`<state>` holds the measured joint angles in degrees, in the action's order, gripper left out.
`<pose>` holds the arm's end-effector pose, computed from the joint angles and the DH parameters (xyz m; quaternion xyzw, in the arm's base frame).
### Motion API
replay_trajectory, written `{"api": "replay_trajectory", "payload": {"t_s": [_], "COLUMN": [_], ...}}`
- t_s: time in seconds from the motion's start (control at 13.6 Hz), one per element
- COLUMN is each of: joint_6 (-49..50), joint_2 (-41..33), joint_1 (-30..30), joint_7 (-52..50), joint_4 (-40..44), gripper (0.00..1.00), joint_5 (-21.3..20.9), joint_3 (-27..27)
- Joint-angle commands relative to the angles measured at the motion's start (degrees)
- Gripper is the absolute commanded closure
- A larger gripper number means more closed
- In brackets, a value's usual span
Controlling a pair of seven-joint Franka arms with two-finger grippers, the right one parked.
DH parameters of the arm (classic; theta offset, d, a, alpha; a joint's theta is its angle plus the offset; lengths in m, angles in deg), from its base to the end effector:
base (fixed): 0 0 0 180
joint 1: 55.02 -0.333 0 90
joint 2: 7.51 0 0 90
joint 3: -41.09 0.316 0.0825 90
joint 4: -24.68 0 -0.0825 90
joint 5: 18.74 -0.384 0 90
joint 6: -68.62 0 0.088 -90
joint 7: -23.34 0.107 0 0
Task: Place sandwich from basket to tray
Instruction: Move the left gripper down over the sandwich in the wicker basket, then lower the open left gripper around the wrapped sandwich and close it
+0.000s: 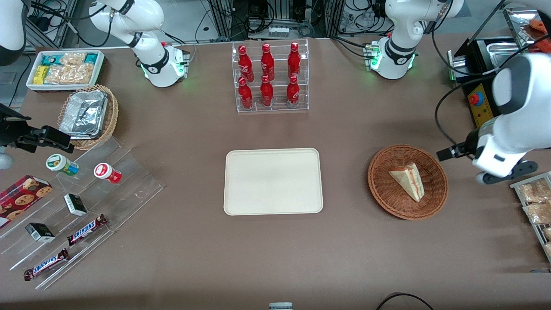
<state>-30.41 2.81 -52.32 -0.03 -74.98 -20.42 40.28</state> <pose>0.5920 -0.0332 0.4537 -0.9811 -0.1680 0.0898 0.0347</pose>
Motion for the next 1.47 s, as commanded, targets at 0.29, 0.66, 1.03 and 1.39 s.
{"api": "replay_trajectory", "payload": {"t_s": [0.29, 0.66, 1.03, 1.39], "joint_6": [-18.01, -33.04, -36.68, -38.25], "joint_2": [1.45, -0.04, 1.18, 2.06], "joint_1": [5.04, 4.87, 4.60, 4.25], "joint_7": [-15.83, -18.73, -18.82, -19.87], "joint_4": [-12.02, -24.41, -26.90, -27.08], "gripper": [0.00, 0.00, 0.00, 0.24], "joint_5": [-0.87, -1.13, -2.53, -4.12], "joint_3": [0.28, 0.72, 0.98, 1.42]}}
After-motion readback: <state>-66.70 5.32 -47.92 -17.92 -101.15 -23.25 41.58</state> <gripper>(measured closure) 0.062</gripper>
